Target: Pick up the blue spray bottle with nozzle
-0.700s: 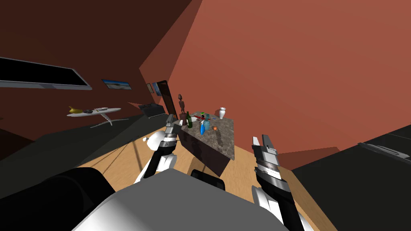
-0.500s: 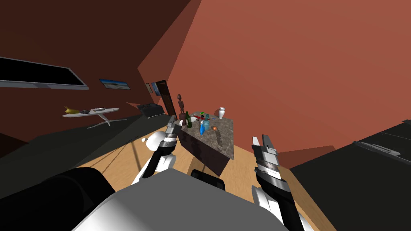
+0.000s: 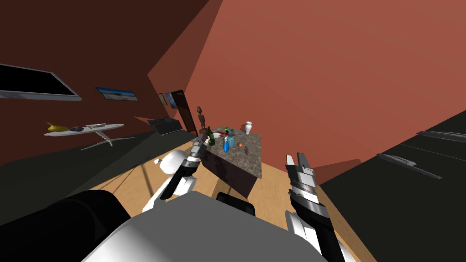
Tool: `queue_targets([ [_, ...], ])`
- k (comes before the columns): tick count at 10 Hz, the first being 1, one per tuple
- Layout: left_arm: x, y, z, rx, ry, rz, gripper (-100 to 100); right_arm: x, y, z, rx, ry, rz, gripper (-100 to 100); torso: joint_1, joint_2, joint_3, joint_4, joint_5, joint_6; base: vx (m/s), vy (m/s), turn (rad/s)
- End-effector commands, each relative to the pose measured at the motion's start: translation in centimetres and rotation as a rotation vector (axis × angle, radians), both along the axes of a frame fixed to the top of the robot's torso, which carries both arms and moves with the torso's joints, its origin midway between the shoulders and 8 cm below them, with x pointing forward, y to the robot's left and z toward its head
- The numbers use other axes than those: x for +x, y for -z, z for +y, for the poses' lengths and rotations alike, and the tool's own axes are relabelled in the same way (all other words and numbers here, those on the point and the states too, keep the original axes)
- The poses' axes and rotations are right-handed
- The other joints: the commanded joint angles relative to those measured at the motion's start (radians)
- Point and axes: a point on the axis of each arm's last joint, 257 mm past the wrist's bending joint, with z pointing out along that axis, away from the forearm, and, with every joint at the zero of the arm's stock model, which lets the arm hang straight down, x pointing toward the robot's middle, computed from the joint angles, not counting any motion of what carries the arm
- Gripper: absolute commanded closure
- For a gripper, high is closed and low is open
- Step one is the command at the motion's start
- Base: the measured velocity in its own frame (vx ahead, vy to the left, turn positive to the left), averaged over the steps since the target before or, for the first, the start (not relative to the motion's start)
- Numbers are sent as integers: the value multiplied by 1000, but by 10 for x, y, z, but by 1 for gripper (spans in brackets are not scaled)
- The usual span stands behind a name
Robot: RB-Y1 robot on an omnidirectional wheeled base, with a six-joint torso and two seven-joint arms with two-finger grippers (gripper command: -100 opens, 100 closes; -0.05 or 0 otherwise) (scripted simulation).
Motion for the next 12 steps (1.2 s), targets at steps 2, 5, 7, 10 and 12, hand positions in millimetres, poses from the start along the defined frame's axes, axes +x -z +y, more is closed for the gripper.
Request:
queue_targets([
  [2, 7, 24, 2, 79, -5, 79, -100, 0, 0, 0, 0, 0, 0, 0, 0, 0, 0, 0, 0, 0, -8, -39, -123],
  [5, 14, 54, 11, 171, -19, 173, -100, 0, 0, 0, 0, 0, 0, 0, -1, 0, 0, 0, 0, 0, -3, -41, -136],
  [7, 17, 75, 20, 234, -33, 238, -100, 0, 0, 0, 0, 0, 0, 0, -1, 0, 0, 0, 0, 0, -1, -41, -149],
  [10, 20, 108, 38, 335, -57, 338, -100, 0, 0, 0, 0, 0, 0, 0, -1, 0, 0, 0, 0, 0, -3, -49, -140],
  [12, 20, 129, 53, 408, -74, 407, -100, 0, 0, 0, 0, 0, 0, 0, -1, 0, 0, 0, 0, 0, 1, -48, -171],
])
